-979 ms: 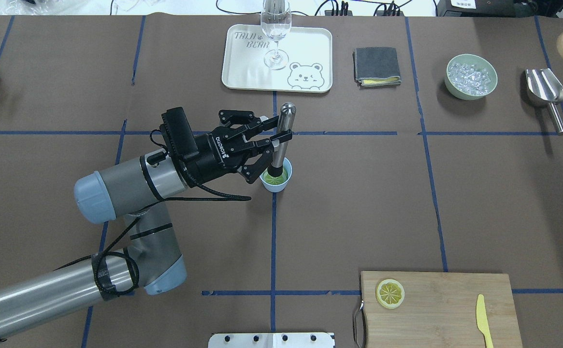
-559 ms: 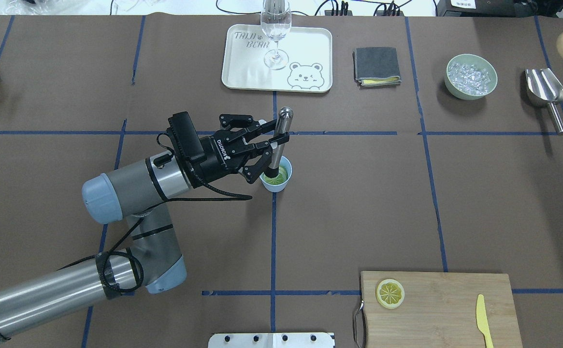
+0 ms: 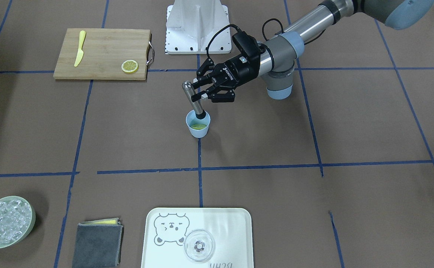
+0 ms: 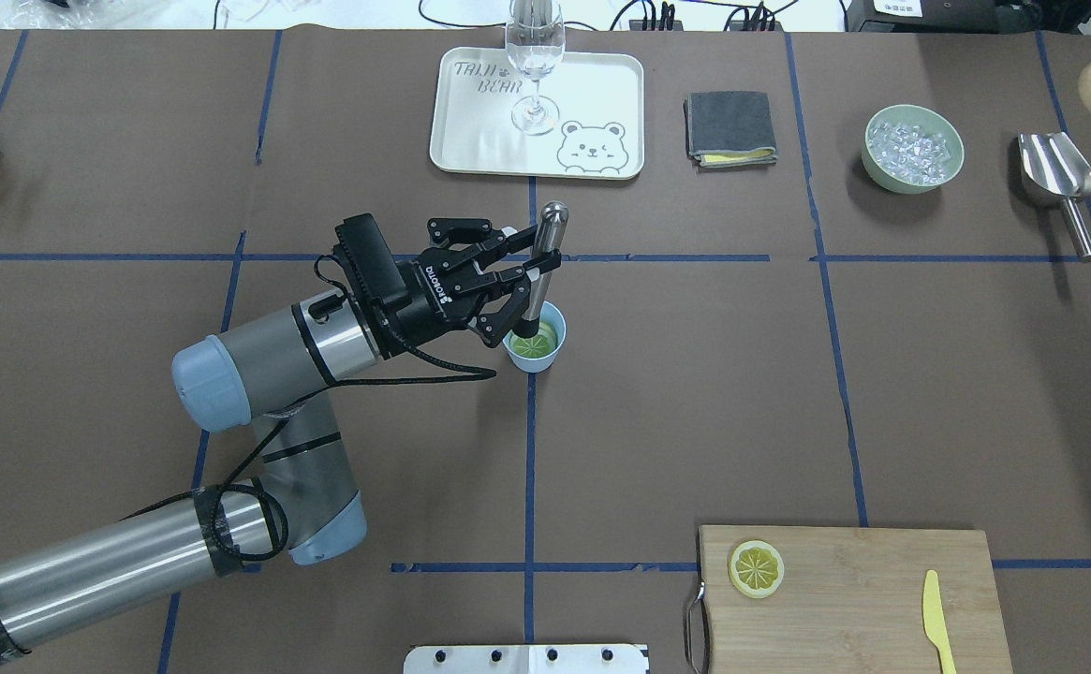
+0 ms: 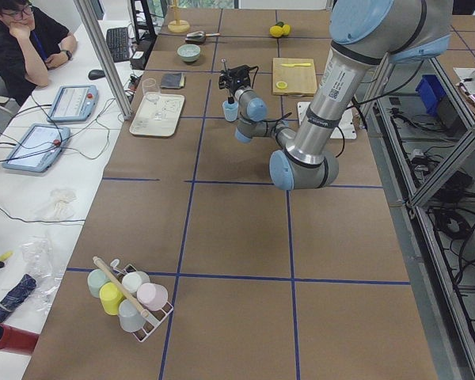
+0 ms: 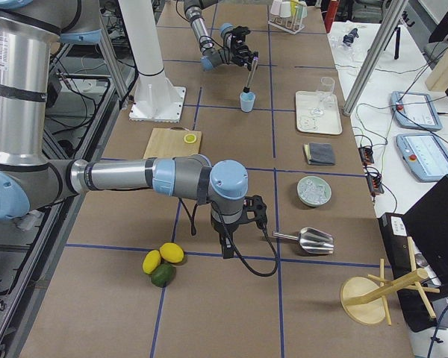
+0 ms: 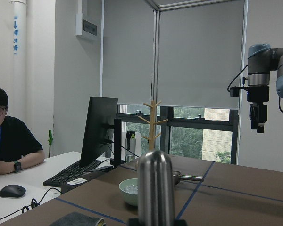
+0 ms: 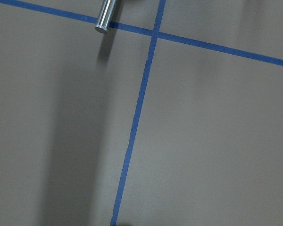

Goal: Squeeze lemon into cup
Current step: 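Press the muddler down onto the lemon slice in the cup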

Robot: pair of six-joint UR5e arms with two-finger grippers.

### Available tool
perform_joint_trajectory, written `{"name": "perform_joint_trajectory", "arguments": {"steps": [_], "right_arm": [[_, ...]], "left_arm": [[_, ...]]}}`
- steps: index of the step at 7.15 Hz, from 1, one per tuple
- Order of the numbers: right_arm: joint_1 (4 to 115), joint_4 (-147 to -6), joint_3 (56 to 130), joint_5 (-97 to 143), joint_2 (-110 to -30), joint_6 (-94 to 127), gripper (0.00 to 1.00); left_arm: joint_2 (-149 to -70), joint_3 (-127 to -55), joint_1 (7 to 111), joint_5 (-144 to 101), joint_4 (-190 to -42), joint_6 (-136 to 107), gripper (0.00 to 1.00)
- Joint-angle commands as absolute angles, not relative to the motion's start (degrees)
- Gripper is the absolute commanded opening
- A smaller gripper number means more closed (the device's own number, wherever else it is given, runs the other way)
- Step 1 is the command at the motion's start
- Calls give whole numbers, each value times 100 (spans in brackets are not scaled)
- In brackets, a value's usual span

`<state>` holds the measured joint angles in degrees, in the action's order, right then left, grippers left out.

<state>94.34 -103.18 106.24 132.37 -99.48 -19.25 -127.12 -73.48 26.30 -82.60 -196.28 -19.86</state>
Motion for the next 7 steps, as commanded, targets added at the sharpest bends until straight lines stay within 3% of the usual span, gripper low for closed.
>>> {"name": "perform_joint_trajectory", "arguments": {"steps": [1, 7], "right_arm": [[9431, -10318, 10591, 13236, -9897, -1916, 100], [9431, -10318, 10450, 13236, -9739, -1916, 100]], "left_arm": [[-12744, -7121, 2619, -8201, -19617, -1986, 0], [-12762, -6794, 2364, -7673, -19600, -1986, 0]]}}
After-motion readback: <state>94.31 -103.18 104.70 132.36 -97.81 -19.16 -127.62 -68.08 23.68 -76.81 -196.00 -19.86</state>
